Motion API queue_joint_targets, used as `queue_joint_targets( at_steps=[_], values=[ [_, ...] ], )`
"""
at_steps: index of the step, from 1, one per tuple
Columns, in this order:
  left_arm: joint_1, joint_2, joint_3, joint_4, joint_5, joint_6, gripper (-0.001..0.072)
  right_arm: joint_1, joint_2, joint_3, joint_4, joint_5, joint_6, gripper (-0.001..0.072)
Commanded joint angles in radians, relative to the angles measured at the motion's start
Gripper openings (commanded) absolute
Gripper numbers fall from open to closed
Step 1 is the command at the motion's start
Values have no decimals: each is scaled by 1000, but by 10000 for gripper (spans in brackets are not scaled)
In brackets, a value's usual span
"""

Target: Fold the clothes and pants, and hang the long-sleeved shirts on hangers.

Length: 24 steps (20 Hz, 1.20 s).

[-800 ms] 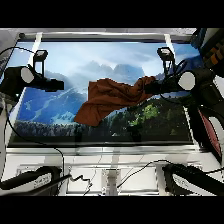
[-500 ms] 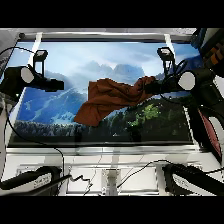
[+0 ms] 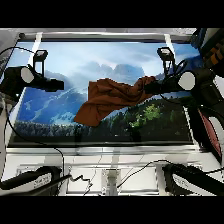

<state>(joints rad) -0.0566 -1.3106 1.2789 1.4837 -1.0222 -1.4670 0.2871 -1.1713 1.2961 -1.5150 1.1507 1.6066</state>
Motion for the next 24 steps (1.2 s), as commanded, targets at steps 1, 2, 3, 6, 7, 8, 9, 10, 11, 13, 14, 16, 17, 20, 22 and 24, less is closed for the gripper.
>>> queue_joint_targets(
  at_steps=[1,2,3,6,7,8,9,10,11,13,14,16,17,20,22,24],
  values=[
    [0,-3,0,0,17,0,14,1,0,0,2,-14,0,14],
    [0,-8,0,0,17,0,15,1,0,0,5,-39,0,14],
    [0,-15,-1,1,16,0,15,1,0,0,5,-74,0,14],
    [0,-68,-1,-1,16,0,245,1,-1,0,26,-166,0,14],
    [0,-96,-1,-20,17,0,580,1,-1,0,24,-180,0,19],
    [0,-129,-1,-49,30,1,687,0,-1,0,22,-183,0,38],
    [0,-159,-1,-74,50,12,672,0,-1,0,18,-182,-4,38],
    [0,-189,-1,-114,80,34,542,0,-1,0,14,-182,-5,51],
    [1,-215,-1,-171,105,45,522,0,-1,0,8,-182,-5,124],
    [5,-262,-1,-323,142,111,522,0,-1,0,-16,-182,-8,174],
    [5,-283,0,-408,155,171,523,0,-1,0,-20,-182,-33,174],
    [6,-323,11,-549,182,242,539,0,-1,0,-20,-182,-63,174],
    [6,-344,18,-608,204,248,588,0,-1,0,-19,-182,-72,174],
    [13,-412,56,-715,248,280,598,0,-1,0,-19,-182,-76,174],
    [13,-470,103,-714,235,279,597,0,-1,0,-18,-182,-76,174],
    [7,-530,151,-714,193,280,598,0,-1,0,-18,-183,-76,174]
  ],
)
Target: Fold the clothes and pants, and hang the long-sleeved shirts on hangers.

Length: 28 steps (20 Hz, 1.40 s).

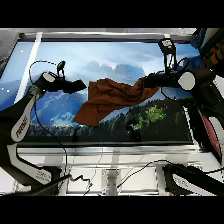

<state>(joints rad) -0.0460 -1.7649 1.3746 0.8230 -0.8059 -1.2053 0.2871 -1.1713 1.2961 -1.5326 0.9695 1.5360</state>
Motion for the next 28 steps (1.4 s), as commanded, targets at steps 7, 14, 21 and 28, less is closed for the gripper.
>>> queue_joint_targets(
  at_steps=[7,14,21,28],
  values=[
    [-67,-161,93,-46,14,47,591,1,-1,0,24,-1,-5,173],
    [-122,-175,93,-47,105,46,208,0,-2,-5,-2,16,-12,165],
    [-112,-134,93,1,75,47,13,-127,-100,-125,4,-56,-10,211],
    [-116,-24,93,135,32,46,13,-134,-311,-125,513,-177,-8,584]
  ],
)
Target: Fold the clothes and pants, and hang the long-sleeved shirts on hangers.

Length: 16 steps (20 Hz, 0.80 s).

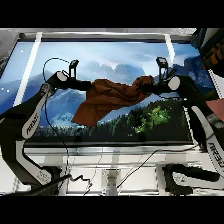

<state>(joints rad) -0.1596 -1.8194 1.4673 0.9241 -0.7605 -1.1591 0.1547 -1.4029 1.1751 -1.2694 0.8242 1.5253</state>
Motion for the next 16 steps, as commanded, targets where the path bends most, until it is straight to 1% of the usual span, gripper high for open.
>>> queue_joint_targets(
  at_steps=[1,3,5,6,7,9,11,13,16],
  values=[
    [-6,31,1,34,-14,0,13,10,-104,-4,327,-17,2,651],
    [-10,30,1,34,-14,0,14,55,-128,-4,412,-35,2,650],
    [-13,30,1,34,-14,0,14,108,-128,2,426,-119,12,649],
    [-16,30,1,34,-14,0,14,129,-129,3,424,-175,43,649],
    [-19,30,1,34,-15,0,14,141,-138,6,423,-212,93,649],
    [-24,30,1,34,-21,0,14,140,-176,27,389,-220,208,649],
    [-27,30,1,34,-29,0,14,131,-219,59,328,-196,323,649],
    [-30,30,1,34,-29,0,14,118,-259,100,275,-139,391,648],
    [-30,30,1,34,-30,0,14,101,-298,147,188,-85,529,639]
  ],
)
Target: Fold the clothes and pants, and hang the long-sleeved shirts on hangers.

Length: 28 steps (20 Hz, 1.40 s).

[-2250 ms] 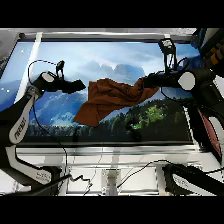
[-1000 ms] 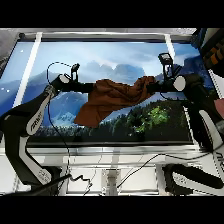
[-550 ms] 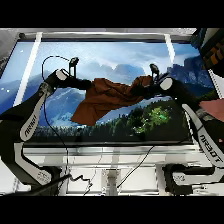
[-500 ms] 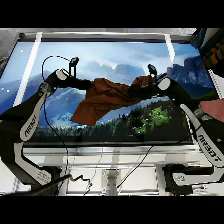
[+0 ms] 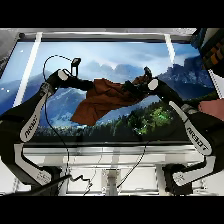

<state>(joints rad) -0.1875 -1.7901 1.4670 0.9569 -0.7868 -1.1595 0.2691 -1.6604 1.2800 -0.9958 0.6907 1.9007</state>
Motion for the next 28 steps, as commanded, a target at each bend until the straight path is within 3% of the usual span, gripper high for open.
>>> queue_joint_targets(
  at_steps=[1,7,12,13,16,18,22,28],
  values=[
    [-2,1,1,1,-3,0,14,-19,-45,48,-103,62,180,617],
    [-2,1,1,1,-3,0,14,-69,-42,50,-138,209,136,628],
    [-3,1,1,1,-3,0,14,-64,-43,50,-131,145,133,605],
    [-3,1,1,1,-3,0,14,-64,-44,50,-130,135,135,574],
    [-3,1,1,1,-3,0,14,-56,-45,50,-127,127,151,360],
    [-3,1,1,1,-3,0,14,-44,-45,50,-123,113,151,293],
    [-3,0,1,1,-3,0,14,-24,-45,50,-105,48,151,26],
    [-2,3,1,1,-3,0,14,-24,-41,69,-105,66,137,14]
  ],
)
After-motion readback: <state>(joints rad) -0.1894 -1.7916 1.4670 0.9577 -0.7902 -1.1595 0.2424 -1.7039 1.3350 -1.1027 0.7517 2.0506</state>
